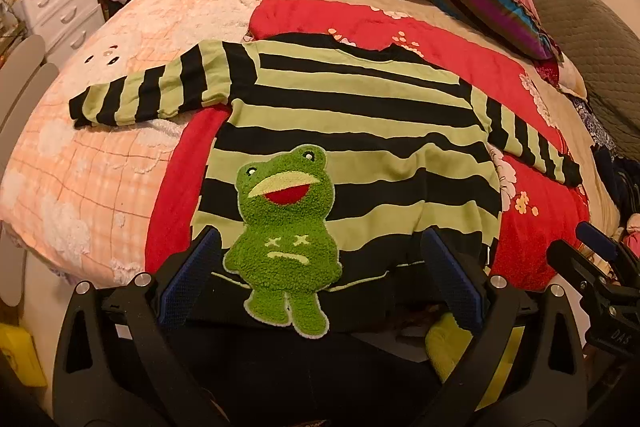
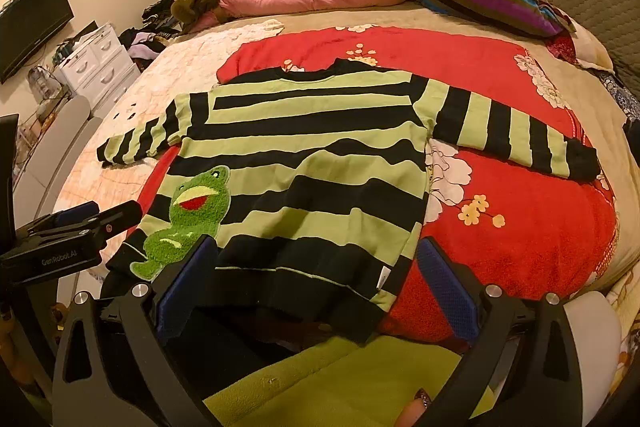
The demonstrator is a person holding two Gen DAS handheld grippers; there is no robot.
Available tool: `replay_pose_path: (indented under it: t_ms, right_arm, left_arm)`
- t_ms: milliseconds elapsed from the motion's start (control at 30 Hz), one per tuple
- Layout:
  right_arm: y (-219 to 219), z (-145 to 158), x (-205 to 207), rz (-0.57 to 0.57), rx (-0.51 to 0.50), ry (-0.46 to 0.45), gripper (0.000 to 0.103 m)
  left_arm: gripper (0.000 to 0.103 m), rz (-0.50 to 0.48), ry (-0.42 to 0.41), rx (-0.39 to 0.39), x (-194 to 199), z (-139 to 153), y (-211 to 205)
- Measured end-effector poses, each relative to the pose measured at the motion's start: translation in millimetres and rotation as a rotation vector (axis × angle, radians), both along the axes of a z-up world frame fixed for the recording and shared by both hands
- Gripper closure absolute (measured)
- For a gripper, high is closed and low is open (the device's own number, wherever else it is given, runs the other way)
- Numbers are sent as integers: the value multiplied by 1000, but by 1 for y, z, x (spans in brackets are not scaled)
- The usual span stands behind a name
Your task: Fold small clothes
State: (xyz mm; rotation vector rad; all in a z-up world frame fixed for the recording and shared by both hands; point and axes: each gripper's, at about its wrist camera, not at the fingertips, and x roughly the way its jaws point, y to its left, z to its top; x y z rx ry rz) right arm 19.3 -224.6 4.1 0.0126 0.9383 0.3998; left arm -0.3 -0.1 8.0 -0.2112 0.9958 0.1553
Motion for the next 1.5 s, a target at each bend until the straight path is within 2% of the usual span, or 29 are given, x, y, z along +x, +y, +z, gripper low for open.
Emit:
replay_pose_path:
  t_ms: [1200, 1500]
  right_arm:
    - [-5, -3, 2, -1, 19, -1, 4]
    - [-7, 0, 18, -19, 19, -56, 4]
  left_arm:
    - [9, -1, -3, 13, 2, 2, 3]
    - [9, 26, -21, 29, 22, 5, 9]
